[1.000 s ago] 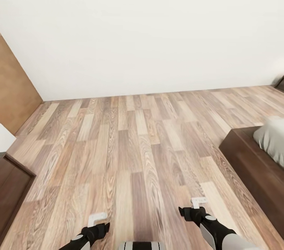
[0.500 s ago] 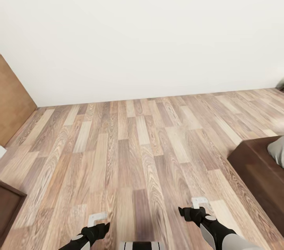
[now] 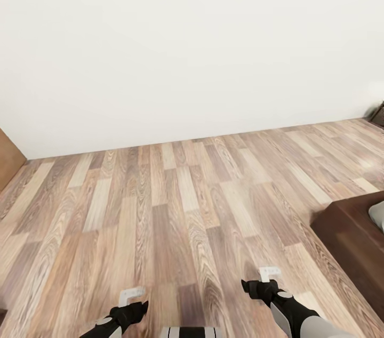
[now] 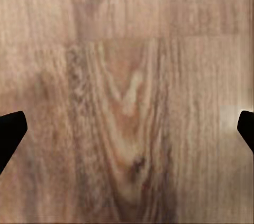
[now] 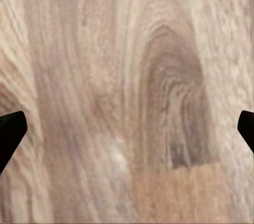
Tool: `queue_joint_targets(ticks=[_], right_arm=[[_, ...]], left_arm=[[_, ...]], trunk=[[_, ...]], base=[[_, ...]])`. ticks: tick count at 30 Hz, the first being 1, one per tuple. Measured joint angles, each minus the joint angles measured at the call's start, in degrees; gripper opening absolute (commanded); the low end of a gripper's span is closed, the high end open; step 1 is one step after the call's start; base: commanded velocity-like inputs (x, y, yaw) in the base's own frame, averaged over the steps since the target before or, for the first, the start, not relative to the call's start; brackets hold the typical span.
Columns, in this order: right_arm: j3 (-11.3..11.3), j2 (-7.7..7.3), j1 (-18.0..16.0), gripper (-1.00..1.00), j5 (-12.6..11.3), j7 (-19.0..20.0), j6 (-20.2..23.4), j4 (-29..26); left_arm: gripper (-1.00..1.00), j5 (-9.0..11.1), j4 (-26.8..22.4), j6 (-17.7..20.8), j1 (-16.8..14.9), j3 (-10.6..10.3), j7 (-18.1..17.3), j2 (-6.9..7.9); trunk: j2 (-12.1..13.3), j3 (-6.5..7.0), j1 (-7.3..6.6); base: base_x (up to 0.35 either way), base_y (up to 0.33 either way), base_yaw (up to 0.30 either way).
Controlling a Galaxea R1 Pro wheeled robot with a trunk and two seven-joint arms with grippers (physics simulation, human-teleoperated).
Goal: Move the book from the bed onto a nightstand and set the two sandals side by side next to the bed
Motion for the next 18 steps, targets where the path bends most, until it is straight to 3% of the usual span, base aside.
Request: queue_joint_targets(ticks=[8, 18], right_arm=[[0.02, 0.00, 0.00, 1.00, 0.00, 0.01, 0.01, 0.01], [0.02, 0.00, 0.00, 1.00, 0.00, -0.01, 0.03, -0.01]], left_arm=[[1.00, 0.00, 0.00, 0.00, 0.00, 0.00, 0.00, -0.03], [1.00, 0.00, 0.01, 0.00, 0.00, 0.00, 0.00, -0.03]], trunk=[[0.00, 0.00, 0.00], [0.00, 0.00, 0.00]], base=[[0.333, 0.098, -0.181], [0.333, 0.099, -0.263]])
